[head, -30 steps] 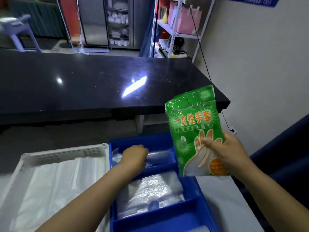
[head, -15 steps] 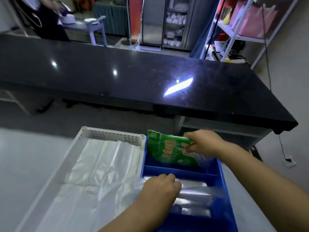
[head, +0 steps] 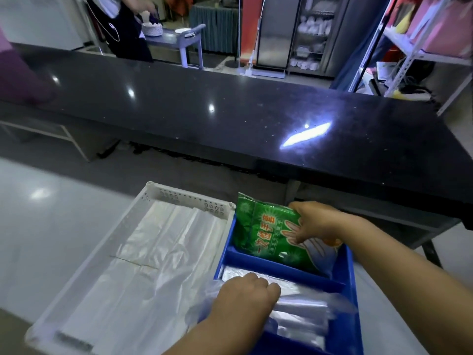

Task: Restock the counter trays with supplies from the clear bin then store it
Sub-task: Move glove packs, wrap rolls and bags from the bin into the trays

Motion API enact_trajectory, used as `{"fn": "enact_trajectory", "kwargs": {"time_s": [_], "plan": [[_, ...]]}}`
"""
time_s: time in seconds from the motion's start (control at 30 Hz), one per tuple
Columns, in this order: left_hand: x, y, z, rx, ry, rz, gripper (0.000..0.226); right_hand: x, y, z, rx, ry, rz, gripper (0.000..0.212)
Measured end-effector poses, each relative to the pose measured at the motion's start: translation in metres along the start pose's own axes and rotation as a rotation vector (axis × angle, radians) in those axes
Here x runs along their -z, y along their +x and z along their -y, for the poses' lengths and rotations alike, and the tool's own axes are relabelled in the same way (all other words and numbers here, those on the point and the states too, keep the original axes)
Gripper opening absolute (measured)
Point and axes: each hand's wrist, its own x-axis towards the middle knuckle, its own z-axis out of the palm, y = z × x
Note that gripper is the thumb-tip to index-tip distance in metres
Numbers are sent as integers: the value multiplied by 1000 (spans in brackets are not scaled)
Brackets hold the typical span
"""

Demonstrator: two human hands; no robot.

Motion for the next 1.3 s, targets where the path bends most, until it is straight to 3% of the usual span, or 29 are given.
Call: {"fn": "enact_trajectory", "kwargs": {"time_s": [0.17,0.3,0.37,0.47,0.57,0.7,0.8,0.97,1.13,1.3], "plan": [[2,5,-4,22,7,45,51,-13,-2,1,20,-126,-93,68],[0,20,4,13,-8,43,47,-6,-16,-4,98,-40,-257,70],[8,36,12,76,-9,-15,36,0,-32,-3,188,37,-428,58],[22,63,21,142,-48,-61,18,-7,-60,0,286,121,-435,40],[24,90,16,139,-38,-19,22,-34,-70,-7,334,-94,-514,42],[14,105,9,37,-32,21,20,-56,-64,-25,280,-166,-713,23],[-1,100,28,28,-47,125,26,-72,-64,-32,141,-68,-592,10],[-7,88,61,75,-178,306,33,-82,-62,-30,-43,117,-249,11],[-7,86,62,-52,-209,-1,35,-74,-54,-28,-36,73,-151,16],[-17,87,51,-97,-251,10,24,-70,-60,-29,-17,-53,-226,25]]}}
